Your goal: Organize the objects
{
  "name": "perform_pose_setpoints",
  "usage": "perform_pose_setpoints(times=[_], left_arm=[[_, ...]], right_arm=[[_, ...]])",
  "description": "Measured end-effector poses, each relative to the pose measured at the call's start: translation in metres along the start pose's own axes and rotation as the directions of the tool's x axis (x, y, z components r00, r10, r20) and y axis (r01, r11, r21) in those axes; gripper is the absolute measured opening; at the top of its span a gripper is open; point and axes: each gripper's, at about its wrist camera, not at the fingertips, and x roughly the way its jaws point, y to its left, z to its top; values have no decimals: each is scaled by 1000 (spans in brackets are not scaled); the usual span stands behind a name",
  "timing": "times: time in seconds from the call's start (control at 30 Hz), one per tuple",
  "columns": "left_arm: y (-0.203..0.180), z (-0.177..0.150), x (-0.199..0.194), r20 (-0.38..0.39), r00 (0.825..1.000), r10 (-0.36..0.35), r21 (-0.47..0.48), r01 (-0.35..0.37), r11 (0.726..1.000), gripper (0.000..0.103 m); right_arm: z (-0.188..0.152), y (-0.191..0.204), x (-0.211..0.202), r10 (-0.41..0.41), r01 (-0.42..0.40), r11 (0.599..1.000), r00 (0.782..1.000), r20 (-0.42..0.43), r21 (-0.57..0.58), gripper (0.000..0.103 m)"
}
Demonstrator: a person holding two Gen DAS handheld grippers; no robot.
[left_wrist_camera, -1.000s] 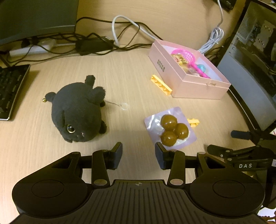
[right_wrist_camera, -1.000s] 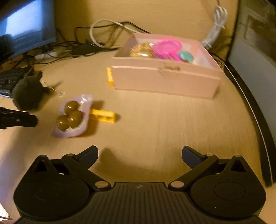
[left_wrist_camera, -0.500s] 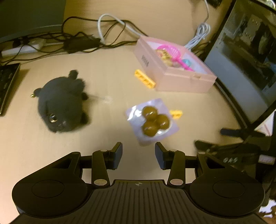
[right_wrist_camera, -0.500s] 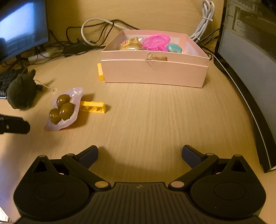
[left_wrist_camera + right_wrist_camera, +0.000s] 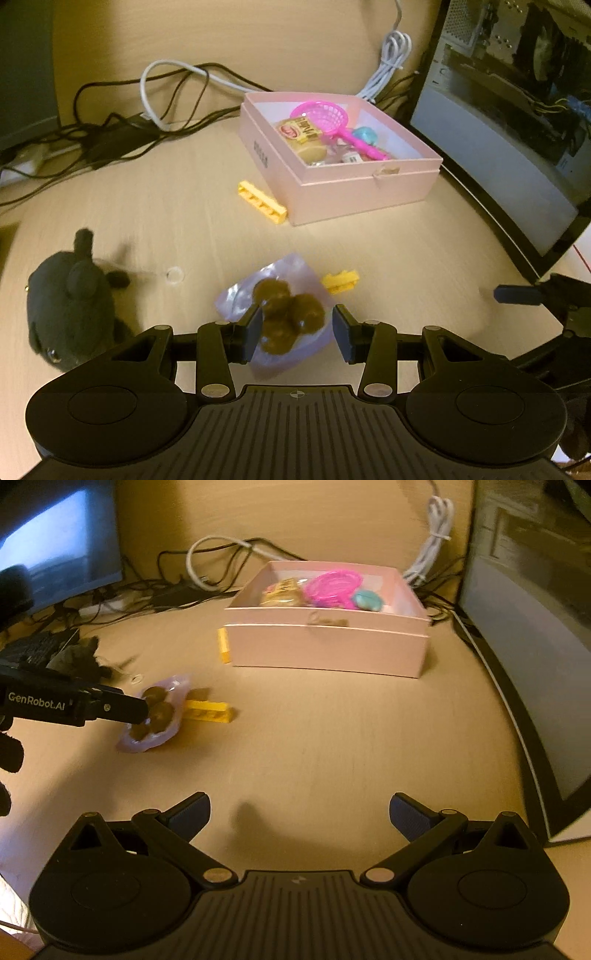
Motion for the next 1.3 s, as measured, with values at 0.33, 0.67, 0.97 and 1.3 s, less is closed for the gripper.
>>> perform_pose_setpoints(times=[0.33,0.67,0.97,1.3], left_arm=[[17,13,-3,9,1000,6,-60,-6,998,46],[43,76,52,45,999,-20,-298,33,954,46],[55,100,103,-34,996,77,-374,-84,924,46],[53,70,83,-72,993,95,-219,-108,970,46]], right_arm=[[15,4,11,-8,8,1000,1000,21,8,103],[14,12,-2,-47,53,995,996,70,-89,103],[10,-24,4,-102,102,995,994,36,-12,103],[9,-28,6,-107,108,994,994,33,-14,103]])
